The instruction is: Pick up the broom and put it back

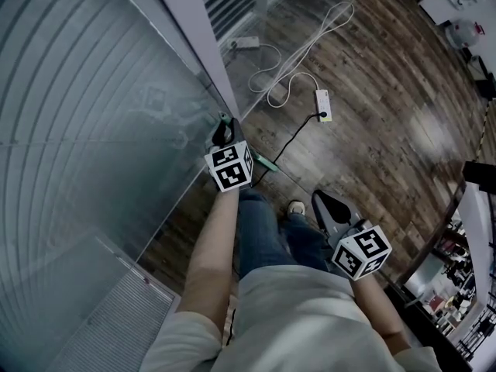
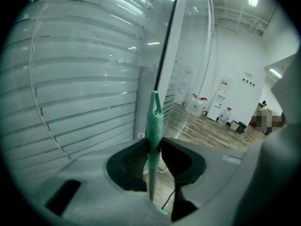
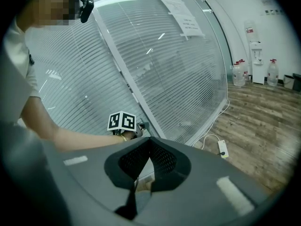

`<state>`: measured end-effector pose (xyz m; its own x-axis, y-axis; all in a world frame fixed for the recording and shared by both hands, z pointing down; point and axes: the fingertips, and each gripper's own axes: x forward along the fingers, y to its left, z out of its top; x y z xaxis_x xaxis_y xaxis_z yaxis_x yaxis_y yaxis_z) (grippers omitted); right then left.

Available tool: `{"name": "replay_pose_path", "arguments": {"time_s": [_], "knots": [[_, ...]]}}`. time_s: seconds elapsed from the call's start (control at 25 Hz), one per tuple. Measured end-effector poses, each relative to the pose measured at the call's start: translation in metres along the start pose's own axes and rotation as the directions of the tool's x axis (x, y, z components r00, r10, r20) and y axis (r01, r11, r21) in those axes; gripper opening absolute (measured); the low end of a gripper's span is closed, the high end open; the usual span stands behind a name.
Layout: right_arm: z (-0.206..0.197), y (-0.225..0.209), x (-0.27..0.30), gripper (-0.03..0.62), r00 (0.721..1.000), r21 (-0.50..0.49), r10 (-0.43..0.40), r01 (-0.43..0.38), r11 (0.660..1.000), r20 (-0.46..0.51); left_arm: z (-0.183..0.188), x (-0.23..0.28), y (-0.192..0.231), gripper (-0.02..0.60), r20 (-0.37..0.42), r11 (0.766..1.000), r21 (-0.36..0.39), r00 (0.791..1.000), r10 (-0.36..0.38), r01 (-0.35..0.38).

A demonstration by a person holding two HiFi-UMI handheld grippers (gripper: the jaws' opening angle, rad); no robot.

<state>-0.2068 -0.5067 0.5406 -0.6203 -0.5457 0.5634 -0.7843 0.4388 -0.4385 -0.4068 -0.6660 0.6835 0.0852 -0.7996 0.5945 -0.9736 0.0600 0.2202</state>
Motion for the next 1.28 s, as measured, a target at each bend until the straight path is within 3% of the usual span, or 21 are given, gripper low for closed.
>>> {"name": "replay_pose_path", "arguments": {"time_s": [0.76,0.96,1.28], "knots": [[0.007,-0.006,0.0,0.006,1.0,0.017,-0.005,0.005,1.0,0.007,0.01,0.03,-0.007,0.106,-0.033,0.998,-0.065,0.999,0.007,-0.009],[0.007,-0.006,-0.002,0.006,1.0,0.014,0.001,-0.001,1.0,0.006,0.011,0.03,-0.006,0.14,-0.035,0.996,-0.092,0.999,-0.006,0.003],[0.008,-0.004,-0.002,0.005,1.0,0.011,0.014,-0.014,1.0,0.011,0.003,0.017,-0.006,0.144,-0.045,0.995,-0.095,0.999,0.001,-0.006]]}}
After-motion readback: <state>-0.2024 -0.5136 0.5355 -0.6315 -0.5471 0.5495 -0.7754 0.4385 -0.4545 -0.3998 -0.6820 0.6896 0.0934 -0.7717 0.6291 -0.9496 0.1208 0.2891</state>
